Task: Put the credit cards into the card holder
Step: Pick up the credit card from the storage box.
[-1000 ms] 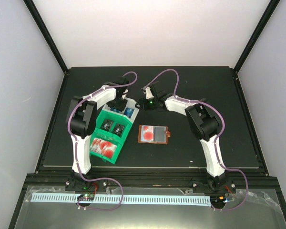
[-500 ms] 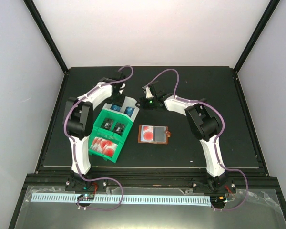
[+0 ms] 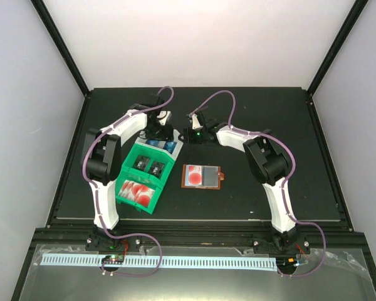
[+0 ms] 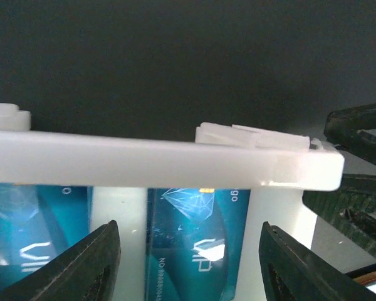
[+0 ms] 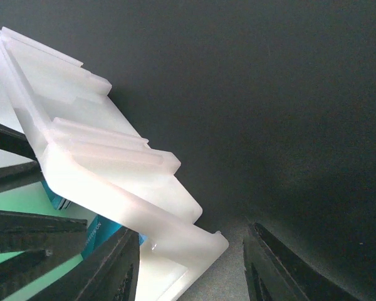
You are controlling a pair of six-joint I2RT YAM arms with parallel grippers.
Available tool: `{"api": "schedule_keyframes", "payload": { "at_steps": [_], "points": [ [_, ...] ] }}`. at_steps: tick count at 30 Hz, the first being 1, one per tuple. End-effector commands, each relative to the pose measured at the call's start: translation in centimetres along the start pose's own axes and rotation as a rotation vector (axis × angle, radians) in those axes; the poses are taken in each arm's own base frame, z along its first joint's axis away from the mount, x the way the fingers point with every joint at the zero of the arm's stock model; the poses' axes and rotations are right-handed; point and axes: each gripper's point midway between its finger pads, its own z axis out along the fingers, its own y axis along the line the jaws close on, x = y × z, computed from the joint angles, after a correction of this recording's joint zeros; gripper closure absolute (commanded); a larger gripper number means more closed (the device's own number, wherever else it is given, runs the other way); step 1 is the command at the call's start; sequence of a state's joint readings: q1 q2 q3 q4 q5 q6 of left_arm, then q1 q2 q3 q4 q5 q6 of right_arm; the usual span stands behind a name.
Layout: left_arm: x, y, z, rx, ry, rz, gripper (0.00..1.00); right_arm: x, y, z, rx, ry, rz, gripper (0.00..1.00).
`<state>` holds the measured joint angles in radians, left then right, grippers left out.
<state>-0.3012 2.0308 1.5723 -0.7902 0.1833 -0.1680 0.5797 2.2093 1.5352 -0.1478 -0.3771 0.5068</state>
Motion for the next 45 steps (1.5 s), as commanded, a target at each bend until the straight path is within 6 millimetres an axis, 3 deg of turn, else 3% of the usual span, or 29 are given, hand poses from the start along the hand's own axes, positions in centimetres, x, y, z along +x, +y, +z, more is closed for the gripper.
{"api": "schedule_keyframes", "payload": {
  "at_steps": [1,6,12,17,21,28,45],
  "points": [
    [0.3,-0.7,1.7,0.064,0.031,-0.037,0.37,1.1,-1.8,0.1,0.05,0.042,0.017,0.53],
    [0.6,0.2,2.9,0.017,0.049,-0.039,0.35,1.2,-1.8,0.2,0.052,0.045,0.018,0.53],
    [1.3,0.7,4.6,0.002,0.092,-0.034,0.45,1.3,-1.9,0.2,0.054,0.047,0.018,0.53],
    [2.3,0.1,5.3,0.041,0.128,-0.04,0.45,1.3,-1.9,0.2,0.055,0.047,0.018,0.53],
    [2.3,-1.3,4.4,0.114,0.128,-0.045,0.49,1.3,-1.8,0.3,0.053,0.049,0.023,0.53],
    [0.6,-3.1,1.9,0.189,0.075,-0.022,0.65,1.3,-1.9,0.5,0.053,0.051,0.034,0.54],
    [-0.4,-5.3,-1.7,0.28,0.04,-0.036,0.8,1.6,-2.3,0.7,0.061,0.057,0.052,0.55]
  ]
}}
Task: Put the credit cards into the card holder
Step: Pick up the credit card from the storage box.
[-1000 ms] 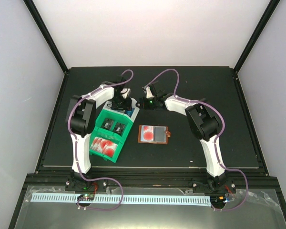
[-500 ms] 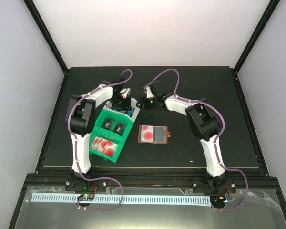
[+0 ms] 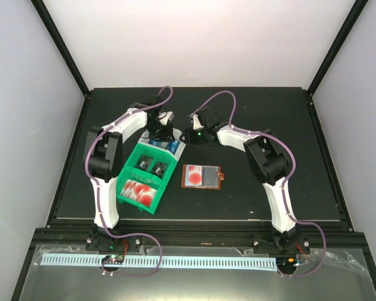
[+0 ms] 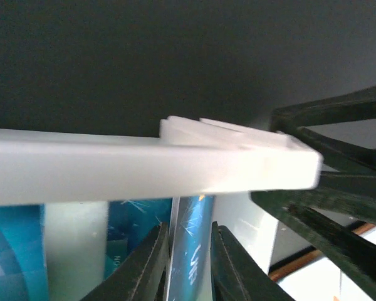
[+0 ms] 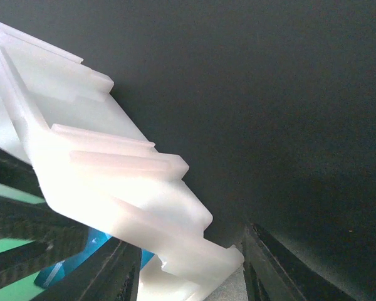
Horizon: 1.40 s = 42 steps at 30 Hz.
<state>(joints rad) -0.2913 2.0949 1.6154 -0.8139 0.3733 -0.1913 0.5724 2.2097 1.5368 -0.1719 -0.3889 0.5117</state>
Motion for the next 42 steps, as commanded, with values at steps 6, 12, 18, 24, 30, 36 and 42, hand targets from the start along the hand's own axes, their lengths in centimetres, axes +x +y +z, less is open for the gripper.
{"api": "schedule_keyframes", "payload": {
  "at_steps": [6,12,18,24,30,36,42],
  "points": [
    [-0.1,-3.6,-2.1,0.121,-0.009,0.004,0.83,1.2,-1.8,0.9,0.056,0.036,0.036,0.55],
    [0.5,-3.5,-1.5,0.121,0.013,0.003,0.76,1.3,-1.9,0.9,0.057,0.038,0.037,0.55],
    [1.4,-3.5,-0.8,0.103,0.048,0.019,0.75,1.2,-1.9,0.9,0.059,0.037,0.04,0.55],
    [2.1,-3.4,-0.6,0.071,0.065,0.042,0.75,1.0,-2.0,0.6,0.068,0.025,0.042,0.55],
    [3.0,-3.0,-0.2,0.019,0.089,0.063,0.67,0.8,-2.0,0.5,0.074,0.019,0.043,0.55],
    [3.1,-2.6,0.2,-0.041,0.112,0.089,0.66,0.5,-2.0,0.1,0.089,0.006,0.038,0.55],
    [3.1,-2.9,-0.6,-0.062,0.115,0.111,0.72,0.1,-2.1,-0.1,0.098,-0.005,0.038,0.55]
  ]
}}
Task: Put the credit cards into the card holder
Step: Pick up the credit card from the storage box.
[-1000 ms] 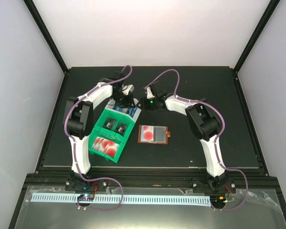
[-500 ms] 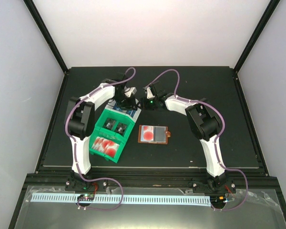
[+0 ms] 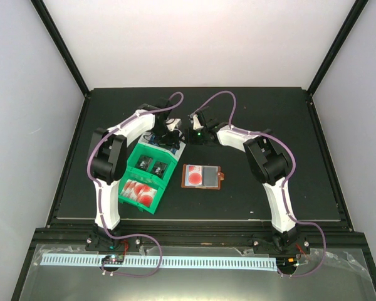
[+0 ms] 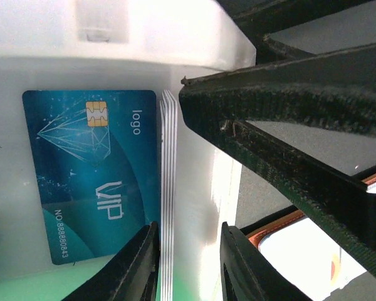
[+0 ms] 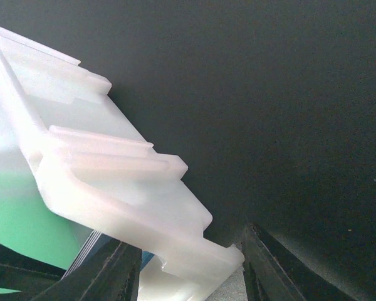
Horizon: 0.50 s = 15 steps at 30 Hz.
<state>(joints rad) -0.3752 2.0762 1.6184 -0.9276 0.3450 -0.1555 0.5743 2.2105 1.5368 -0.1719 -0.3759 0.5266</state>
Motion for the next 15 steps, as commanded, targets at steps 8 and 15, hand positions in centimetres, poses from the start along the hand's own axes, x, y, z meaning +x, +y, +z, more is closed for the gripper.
{"api": "schedule_keyframes", "payload": {
  "at_steps": [8,15],
  "points": [
    [0.0,-1.1,-2.0,-0.003,0.013,0.04,0.79,0.2,-2.2,-0.2,0.096,0.0,0.028,0.55],
    [-0.3,-1.2,-2.4,-0.004,0.007,0.047,0.87,0.4,-2.4,-0.1,0.1,0.003,0.032,0.55]
  ]
}}
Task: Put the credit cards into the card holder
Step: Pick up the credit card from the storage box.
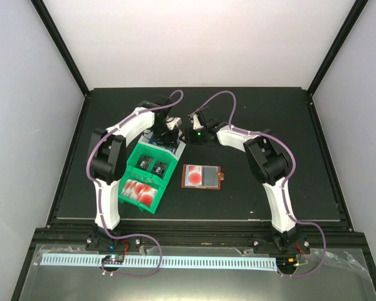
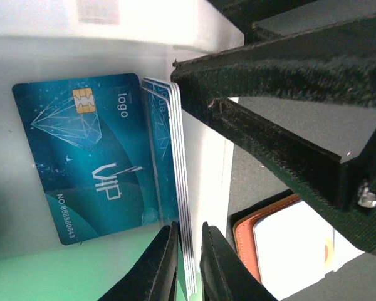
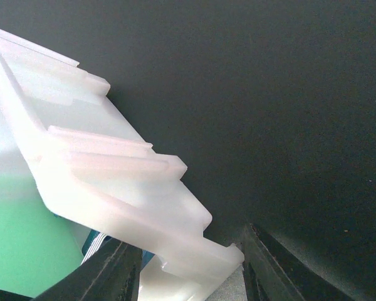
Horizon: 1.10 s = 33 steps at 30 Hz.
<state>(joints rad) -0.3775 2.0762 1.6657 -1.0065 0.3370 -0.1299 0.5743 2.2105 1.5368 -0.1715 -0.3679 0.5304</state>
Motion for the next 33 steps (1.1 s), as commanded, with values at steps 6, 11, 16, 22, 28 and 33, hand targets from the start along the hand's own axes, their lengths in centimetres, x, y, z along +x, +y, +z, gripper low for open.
{"api": "schedule_keyframes", "payload": {
  "at_steps": [6,11,16,22,28,33],
  "points": [
    [-0.8,-1.1,-1.7,0.01,-0.025,0.031,0.88,0.5,-2.3,0.0,0.094,0.008,0.028,0.56],
    [-1.1,-0.7,-1.2,-0.003,-0.025,0.025,0.71,0.5,-2.4,0.0,0.093,0.01,0.029,0.56],
    [-1.6,-0.3,0.4,-0.009,-0.013,0.019,0.63,0.8,-2.6,0.2,0.098,0.017,0.033,0.56],
    [-1.4,-0.4,1.8,-0.011,0.025,0.038,0.66,0.5,-2.5,0.0,0.099,0.008,0.034,0.56],
    [-1.4,-0.5,1.5,-0.007,0.019,0.044,0.73,0.5,-2.6,-0.1,0.099,0.008,0.034,0.56],
    [-1.5,-1.2,0.4,0.01,0.002,0.044,0.79,0.6,-2.6,-0.1,0.102,0.008,0.035,0.56]
  ]
}}
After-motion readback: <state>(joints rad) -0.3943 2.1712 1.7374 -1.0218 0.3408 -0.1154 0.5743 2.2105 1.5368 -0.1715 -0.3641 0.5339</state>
